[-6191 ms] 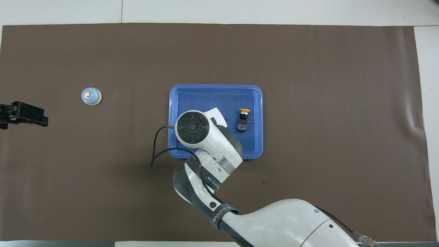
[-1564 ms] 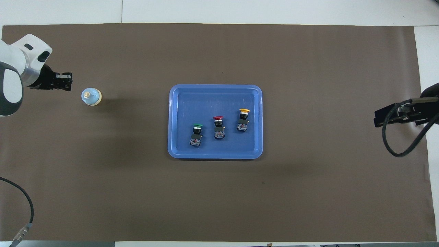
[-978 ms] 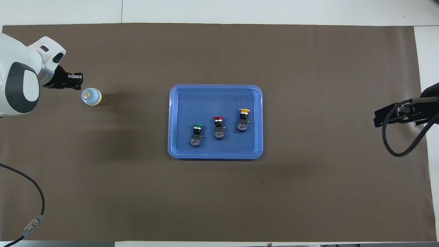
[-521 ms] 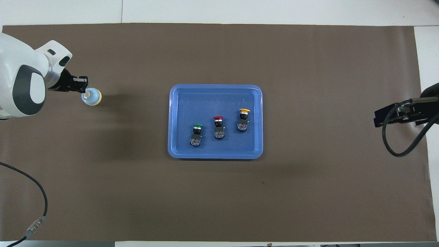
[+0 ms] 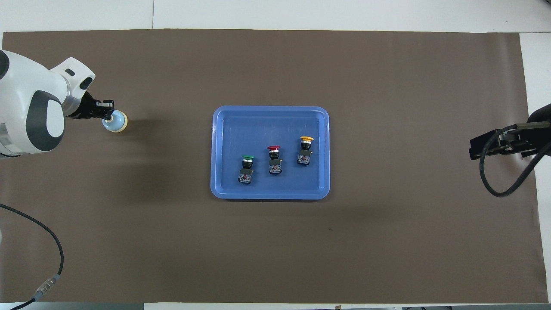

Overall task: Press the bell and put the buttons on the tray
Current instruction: 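Move the left gripper over the silver bell and press down on it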

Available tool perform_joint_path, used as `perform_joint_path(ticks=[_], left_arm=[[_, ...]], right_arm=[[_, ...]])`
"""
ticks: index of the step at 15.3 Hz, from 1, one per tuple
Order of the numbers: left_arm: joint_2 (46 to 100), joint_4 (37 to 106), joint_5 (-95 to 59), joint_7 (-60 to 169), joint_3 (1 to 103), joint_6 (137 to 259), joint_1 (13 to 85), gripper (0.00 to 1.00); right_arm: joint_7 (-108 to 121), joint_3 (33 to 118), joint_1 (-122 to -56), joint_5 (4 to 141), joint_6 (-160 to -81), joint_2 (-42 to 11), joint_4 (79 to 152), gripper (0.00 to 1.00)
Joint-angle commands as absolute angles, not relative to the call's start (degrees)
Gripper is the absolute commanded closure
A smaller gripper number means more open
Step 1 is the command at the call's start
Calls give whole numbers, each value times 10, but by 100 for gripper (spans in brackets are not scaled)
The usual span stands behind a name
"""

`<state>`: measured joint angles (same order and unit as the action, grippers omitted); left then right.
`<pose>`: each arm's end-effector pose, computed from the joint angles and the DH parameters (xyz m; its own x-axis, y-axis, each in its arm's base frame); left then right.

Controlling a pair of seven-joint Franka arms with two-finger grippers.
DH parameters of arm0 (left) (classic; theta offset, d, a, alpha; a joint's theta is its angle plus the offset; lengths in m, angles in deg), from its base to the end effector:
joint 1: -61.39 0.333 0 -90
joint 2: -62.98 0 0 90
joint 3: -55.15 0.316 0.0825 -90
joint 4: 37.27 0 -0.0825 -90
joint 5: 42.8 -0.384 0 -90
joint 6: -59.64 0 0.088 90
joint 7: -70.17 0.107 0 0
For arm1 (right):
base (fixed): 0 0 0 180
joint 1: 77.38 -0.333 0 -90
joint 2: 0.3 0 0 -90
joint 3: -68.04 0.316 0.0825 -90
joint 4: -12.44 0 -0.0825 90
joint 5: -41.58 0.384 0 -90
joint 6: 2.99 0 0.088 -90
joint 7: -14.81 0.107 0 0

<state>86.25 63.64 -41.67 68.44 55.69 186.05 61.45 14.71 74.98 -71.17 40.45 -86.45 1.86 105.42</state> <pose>0.6567 0.0057 0.3397 0.9979 0.0514 0.0385 0.0509 -0.9986 0.0138 0.5293 0.0057 0.6114 0.9917 0.0115 -0.1284 0.0147 -0.9996 0.0240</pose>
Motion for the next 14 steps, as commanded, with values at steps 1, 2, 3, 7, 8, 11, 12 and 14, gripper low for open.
perform_joint_path(ticks=[1, 2, 3, 7, 8, 11, 12, 14], left_arm=[[863, 652, -423, 679, 562, 1879, 610, 100], [861, 646, -423, 679, 562, 1873, 610, 100], [857, 635, -423, 680, 562, 1850, 612, 100], [799, 599, -423, 684, 563, 1743, 618, 100], [779, 599, -423, 684, 563, 1722, 620, 100], [715, 599, -423, 684, 563, 1663, 620, 21], [693, 599, -423, 684, 563, 1646, 620, 3], [652, 601, -423, 685, 564, 1605, 621, 0]], right_arm=[[134, 752, -706, 414, -861, 23, 1056, 0], [134, 752, -706, 414, -861, 23, 1056, 0], [134, 752, -706, 414, -861, 23, 1056, 0], [134, 752, -706, 414, -861, 23, 1056, 0], [134, 752, -706, 414, -861, 23, 1056, 0], [134, 752, -706, 414, -861, 24, 1056, 0], [134, 752, -706, 414, -861, 23, 1056, 0], [134, 752, -706, 414, -861, 23, 1056, 0]])
